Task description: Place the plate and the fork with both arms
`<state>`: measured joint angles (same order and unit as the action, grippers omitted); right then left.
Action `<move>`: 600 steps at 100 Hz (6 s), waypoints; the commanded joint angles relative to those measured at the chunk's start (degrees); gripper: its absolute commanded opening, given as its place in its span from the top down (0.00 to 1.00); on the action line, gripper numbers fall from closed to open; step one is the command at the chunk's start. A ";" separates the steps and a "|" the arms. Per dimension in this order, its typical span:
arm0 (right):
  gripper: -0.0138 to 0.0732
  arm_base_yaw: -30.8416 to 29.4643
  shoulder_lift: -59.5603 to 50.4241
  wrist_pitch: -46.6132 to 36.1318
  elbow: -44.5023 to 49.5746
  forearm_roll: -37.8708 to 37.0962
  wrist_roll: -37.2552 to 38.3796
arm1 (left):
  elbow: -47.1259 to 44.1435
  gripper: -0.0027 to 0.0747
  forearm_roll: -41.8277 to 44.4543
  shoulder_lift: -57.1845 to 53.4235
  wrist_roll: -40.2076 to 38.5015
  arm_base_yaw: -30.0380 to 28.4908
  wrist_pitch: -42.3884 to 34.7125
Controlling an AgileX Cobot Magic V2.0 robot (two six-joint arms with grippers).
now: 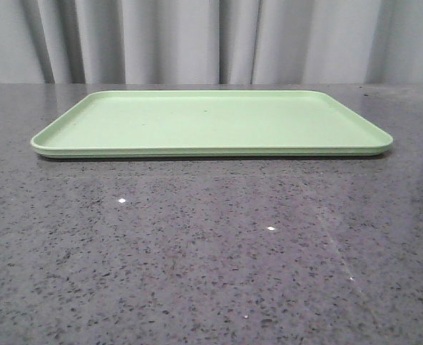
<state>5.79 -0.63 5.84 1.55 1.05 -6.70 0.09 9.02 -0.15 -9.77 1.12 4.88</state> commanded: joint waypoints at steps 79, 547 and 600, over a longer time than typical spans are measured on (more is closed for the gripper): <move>0.98 -0.24 -1.34 -5.11 -0.33 -1.05 -0.05 | -0.73 0.99 0.00 -1.83 -0.56 -0.15 -4.88; 0.34 -0.24 24.16 30.98 -42.00 7.73 -0.05 | 44.23 0.23 4.95 69.34 -5.51 -17.87 28.56; 0.34 -0.24 24.16 30.98 -42.00 7.73 -0.05 | 44.23 0.52 4.95 69.81 -5.51 -17.87 29.52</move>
<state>5.79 22.64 41.43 -38.44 8.50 -6.70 42.73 13.82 70.68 -14.54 -16.62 36.15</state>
